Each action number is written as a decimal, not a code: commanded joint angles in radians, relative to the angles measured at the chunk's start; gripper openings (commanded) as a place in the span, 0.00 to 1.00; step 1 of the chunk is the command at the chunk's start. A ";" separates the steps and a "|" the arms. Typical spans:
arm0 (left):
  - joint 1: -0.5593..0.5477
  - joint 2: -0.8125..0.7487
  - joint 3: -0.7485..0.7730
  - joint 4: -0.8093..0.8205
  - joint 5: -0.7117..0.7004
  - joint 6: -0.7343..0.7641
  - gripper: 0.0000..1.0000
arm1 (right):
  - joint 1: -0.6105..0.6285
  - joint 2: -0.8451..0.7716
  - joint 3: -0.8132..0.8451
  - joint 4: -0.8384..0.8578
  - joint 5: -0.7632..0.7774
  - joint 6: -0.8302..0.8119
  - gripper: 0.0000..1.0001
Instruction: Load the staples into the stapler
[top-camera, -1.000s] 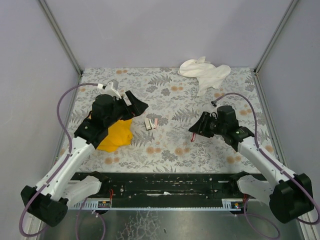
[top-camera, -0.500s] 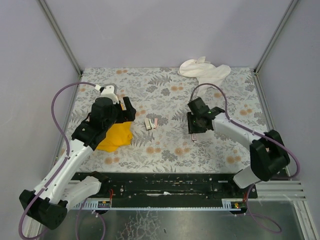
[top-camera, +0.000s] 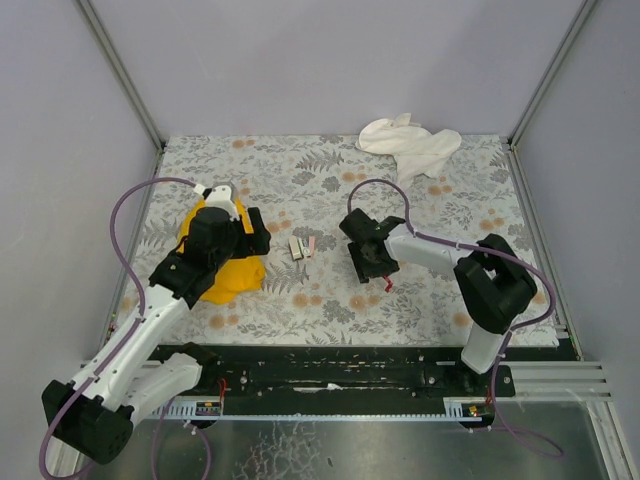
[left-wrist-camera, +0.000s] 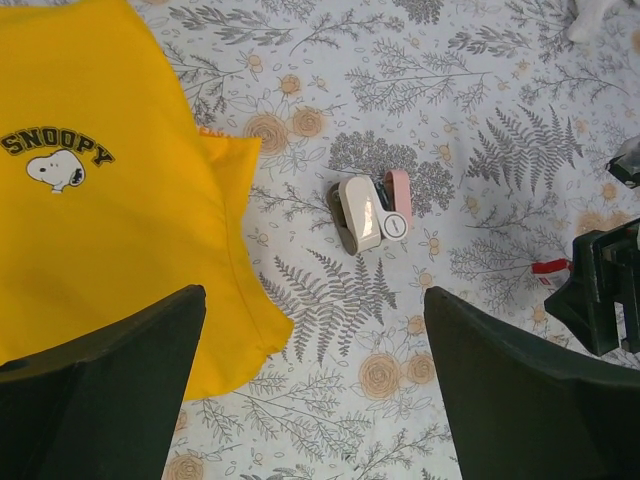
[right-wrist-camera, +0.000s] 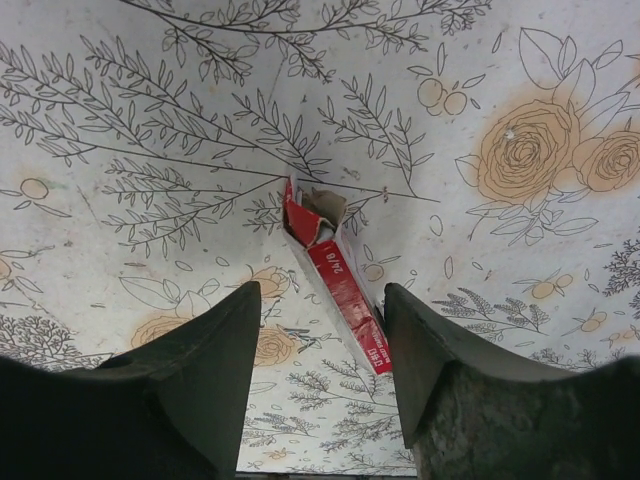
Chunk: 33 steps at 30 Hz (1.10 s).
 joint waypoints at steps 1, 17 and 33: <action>0.006 -0.002 -0.020 0.095 0.063 -0.030 0.90 | 0.014 -0.017 0.028 -0.007 -0.022 -0.009 0.61; 0.005 -0.024 -0.077 0.102 0.203 -0.094 0.88 | 0.012 -0.227 -0.153 0.175 -0.225 0.014 0.58; 0.005 -0.072 -0.072 0.002 0.066 0.006 0.88 | -0.204 -0.237 -0.137 0.176 -0.347 -0.135 0.65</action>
